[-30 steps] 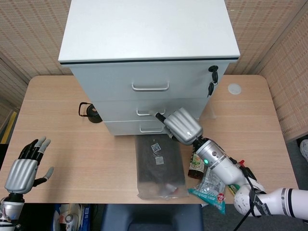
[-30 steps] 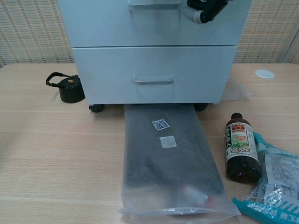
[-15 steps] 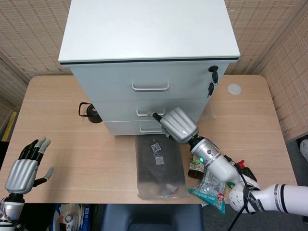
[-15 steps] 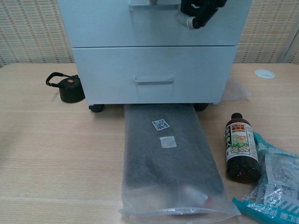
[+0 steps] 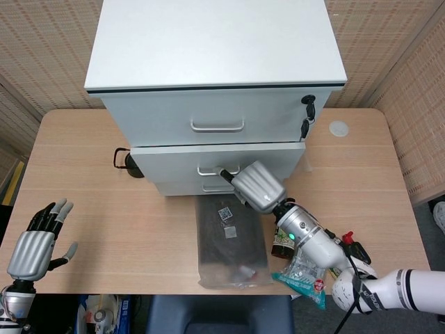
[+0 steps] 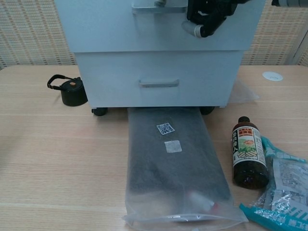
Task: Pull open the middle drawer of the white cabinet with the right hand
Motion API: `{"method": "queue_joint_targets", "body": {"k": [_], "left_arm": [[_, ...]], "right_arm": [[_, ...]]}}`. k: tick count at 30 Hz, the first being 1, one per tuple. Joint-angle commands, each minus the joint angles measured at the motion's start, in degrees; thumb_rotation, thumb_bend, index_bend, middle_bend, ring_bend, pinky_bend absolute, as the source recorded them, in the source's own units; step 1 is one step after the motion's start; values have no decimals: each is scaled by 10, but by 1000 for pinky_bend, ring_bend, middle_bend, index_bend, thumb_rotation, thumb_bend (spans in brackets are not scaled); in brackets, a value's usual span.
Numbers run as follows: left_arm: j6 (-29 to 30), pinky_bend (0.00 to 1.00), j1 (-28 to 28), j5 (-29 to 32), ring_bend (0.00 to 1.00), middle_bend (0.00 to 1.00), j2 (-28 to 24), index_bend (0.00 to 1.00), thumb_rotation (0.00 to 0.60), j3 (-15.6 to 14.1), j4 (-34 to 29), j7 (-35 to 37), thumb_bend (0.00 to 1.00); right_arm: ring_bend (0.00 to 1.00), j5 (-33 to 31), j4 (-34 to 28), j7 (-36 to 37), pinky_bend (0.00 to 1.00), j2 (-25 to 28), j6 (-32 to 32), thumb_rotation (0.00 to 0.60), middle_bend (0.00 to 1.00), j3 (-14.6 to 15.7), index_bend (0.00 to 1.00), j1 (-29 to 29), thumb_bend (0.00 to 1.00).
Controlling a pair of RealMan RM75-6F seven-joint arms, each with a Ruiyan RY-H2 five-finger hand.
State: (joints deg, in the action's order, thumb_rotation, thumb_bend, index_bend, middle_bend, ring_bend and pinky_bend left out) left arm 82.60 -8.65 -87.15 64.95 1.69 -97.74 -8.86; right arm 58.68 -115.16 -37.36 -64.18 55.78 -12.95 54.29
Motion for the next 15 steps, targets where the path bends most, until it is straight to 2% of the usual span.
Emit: {"method": "queue_joint_targets", "body": {"k": [1, 15], "left_arm": [[0, 111, 0, 0, 23, 0, 0, 53, 600, 0, 0, 0, 322], [-4, 111, -2, -1, 23, 0, 1, 52, 600, -1, -2, -2, 322]], "right_arm": [[901, 10, -11, -4, 837, 6, 8, 600, 860, 8, 209, -6, 515], [900, 66, -65, -24, 837, 33, 42, 600, 860, 42, 209, -35, 515]]}}
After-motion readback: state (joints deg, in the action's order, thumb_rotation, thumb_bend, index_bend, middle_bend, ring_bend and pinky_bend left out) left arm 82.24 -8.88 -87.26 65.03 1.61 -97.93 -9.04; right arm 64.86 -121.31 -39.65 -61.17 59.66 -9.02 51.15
